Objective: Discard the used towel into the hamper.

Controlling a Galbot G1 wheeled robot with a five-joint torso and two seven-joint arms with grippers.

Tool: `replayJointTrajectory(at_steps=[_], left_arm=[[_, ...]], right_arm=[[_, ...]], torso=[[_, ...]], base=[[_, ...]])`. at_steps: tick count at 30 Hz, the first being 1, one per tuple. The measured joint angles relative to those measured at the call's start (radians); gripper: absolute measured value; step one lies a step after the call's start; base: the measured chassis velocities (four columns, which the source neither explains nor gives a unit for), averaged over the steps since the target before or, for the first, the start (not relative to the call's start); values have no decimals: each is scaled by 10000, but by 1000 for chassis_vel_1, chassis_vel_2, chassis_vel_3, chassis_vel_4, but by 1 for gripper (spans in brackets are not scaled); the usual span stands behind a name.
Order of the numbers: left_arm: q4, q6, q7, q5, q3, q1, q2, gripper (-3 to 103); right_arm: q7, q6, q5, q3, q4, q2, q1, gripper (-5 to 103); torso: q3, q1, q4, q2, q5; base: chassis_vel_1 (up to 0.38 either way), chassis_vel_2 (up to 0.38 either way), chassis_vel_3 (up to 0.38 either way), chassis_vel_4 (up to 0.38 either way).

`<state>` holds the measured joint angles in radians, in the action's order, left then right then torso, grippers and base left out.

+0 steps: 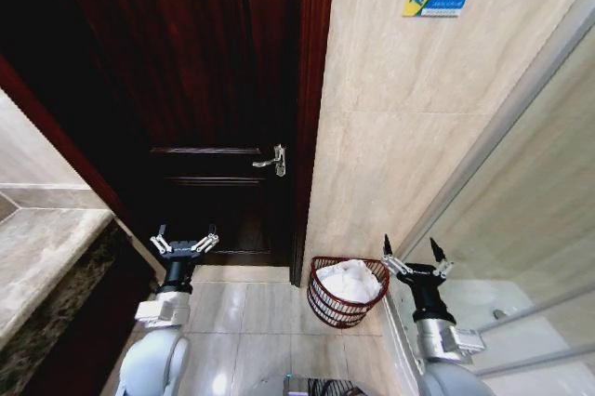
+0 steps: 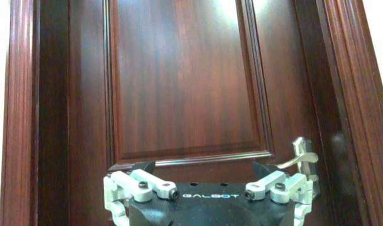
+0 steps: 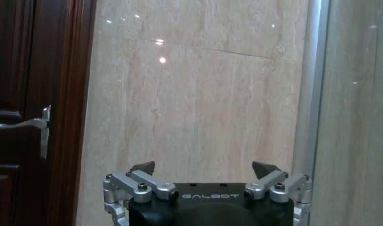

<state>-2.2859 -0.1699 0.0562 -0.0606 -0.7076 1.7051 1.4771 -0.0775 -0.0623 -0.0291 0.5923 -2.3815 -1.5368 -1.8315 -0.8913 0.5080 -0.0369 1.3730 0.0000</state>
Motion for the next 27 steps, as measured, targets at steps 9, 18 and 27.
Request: replayJointTrajectory(at_steps=[9, 18, 27], left_arm=[[-109, 151, 9, -168, 36, 16, -15, 100], [-229, -66, 307, -568, 201, 58, -6, 100], [-237, 26, 471, -513, 163, 68, -3, 100]], right_arm=[[2, 106, -35, -52, -81, -24, 93, 100], [60, 134, 1, -32, -108, 25, 82, 100], [189, 260, 23, -79, -283, 81, -81, 100]], torso=[[-290, 243, 0, 533, 0], [-378, 317, -1, 684, 0], [-358, 303, 0, 647, 0]], base=[[0, 0, 0, 0], [0, 0, 0, 0], [0, 0, 0, 0]])
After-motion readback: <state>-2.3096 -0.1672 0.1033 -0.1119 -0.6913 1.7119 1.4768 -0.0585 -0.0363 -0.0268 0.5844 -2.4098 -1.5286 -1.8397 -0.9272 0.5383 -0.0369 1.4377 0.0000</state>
